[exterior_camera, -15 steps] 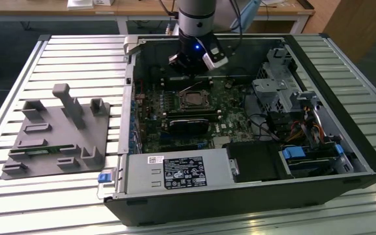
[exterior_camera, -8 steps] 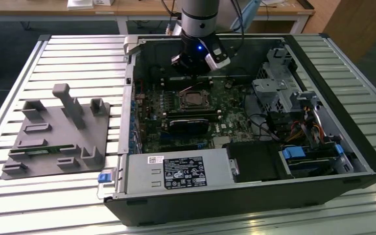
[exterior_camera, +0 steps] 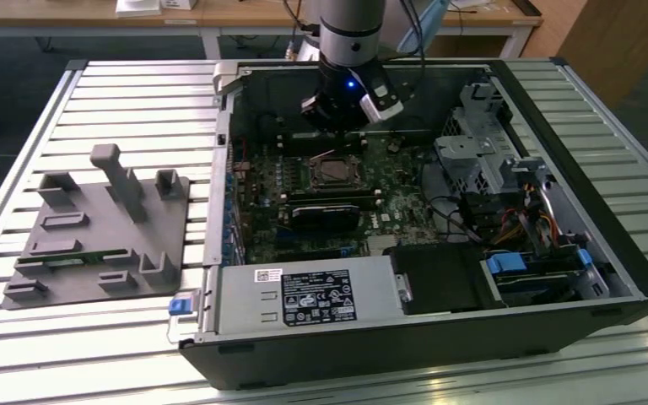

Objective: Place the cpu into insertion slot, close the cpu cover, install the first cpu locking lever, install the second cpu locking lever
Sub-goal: 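Install the first cpu locking lever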

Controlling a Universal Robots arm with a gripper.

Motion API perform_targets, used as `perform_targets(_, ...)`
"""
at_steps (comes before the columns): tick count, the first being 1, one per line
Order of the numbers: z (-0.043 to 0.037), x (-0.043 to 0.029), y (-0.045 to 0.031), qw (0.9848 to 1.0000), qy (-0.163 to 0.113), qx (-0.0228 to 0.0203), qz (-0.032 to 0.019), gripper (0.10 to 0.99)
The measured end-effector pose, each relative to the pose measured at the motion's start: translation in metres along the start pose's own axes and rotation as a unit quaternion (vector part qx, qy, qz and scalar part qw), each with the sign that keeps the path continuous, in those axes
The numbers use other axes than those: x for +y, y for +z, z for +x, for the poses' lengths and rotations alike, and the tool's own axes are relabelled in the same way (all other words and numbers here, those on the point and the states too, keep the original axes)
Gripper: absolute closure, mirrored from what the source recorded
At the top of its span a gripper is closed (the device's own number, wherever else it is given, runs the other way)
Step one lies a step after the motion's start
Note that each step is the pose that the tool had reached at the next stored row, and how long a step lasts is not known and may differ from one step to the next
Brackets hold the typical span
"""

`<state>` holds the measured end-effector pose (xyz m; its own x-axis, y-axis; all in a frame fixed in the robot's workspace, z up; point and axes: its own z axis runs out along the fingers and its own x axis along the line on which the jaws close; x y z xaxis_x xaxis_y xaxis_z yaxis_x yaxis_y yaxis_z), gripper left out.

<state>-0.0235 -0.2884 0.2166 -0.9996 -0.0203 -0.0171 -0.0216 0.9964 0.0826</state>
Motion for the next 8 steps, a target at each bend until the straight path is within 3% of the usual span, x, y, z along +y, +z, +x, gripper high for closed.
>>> perform_targets(8, -0.004, -0.0001, 0.0101, 1.0, 0.0, 0.0, 0.0001, 0.98)
